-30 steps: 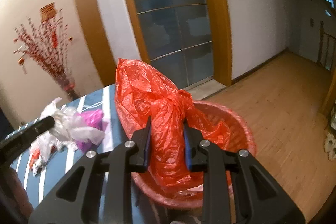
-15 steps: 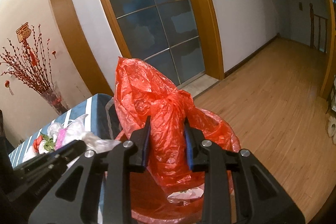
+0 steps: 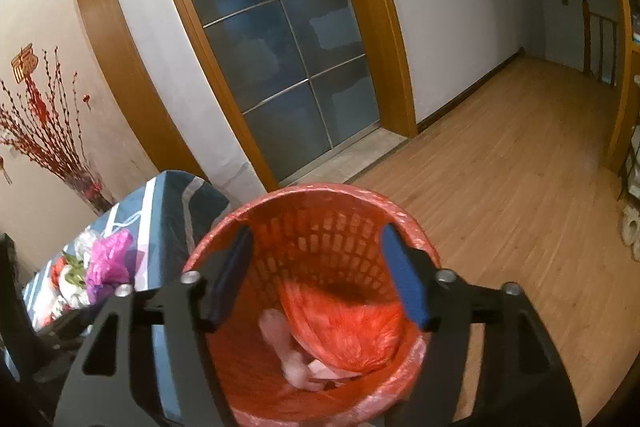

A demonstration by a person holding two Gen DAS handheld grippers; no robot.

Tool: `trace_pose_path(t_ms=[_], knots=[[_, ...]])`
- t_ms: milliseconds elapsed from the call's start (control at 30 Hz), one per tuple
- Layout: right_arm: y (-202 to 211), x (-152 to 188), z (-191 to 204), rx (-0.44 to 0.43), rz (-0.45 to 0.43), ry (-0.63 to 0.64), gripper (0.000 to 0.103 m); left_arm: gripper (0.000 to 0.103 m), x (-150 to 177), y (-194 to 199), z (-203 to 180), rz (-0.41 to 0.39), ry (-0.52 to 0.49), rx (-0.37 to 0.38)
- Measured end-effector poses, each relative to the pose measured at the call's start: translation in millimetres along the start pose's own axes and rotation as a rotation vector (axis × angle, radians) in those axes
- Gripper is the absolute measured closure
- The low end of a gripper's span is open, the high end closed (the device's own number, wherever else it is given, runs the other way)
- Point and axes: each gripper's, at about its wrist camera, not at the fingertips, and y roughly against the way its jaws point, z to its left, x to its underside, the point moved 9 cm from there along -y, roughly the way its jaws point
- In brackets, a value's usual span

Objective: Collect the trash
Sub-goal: 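Drop the orange bag and clear bag into the basket by opening both tools, then grasp the pink bag with the right tool while the left tool grasps the bubble wrap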

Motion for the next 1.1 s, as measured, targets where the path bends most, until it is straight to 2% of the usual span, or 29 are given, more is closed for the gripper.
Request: trace_pose_path(t_ms=[133, 267, 400, 567, 767, 800, 967, 1100], knots=[[3.5, 8.3, 6.4, 0.018, 0.006, 0.041, 0.025, 0.016, 7.8, 11.9, 22.2, -0.01, -0.008, -0.064], [7.3, 17.3, 19.9, 0.01, 0.017, 0.086, 0.021, 0.014, 17.6, 22.9, 49.5, -0.005, 0.003, -0.111], [10.6, 26.1, 44.1, -0.022, 0.035, 0.126, 0.021, 0.014, 27.2, 33.2, 75.7, 0.001, 0.033, -0.128], [13.2, 39.1, 80.0, -0.066, 0.057, 0.197, 0.02, 0.014, 38.9, 54.4, 118.5, -0.016, 0.084, -0.192], [9.4, 58.0, 132.6, -0.132, 0.093, 0.254, 0.02, 0.014, 52.8, 79.6, 182.4, -0.01, 0.166, -0.285], [8.3, 60.7, 144.4, -0.146, 0.098, 0.267, 0.02, 0.011, 55.9, 83.0, 192.2, -0.011, 0.183, -0.304], [-3.8, 71.4, 203.2, -0.204, 0.118, 0.341, 0.02, 0.009, 67.5, 105.3, 250.4, -0.001, 0.242, -0.443], [-23.5, 76.6, 245.6, -0.248, 0.147, 0.356, 0.02, 0.003, 76.0, 123.0, 282.3, -0.002, 0.261, -0.518]])
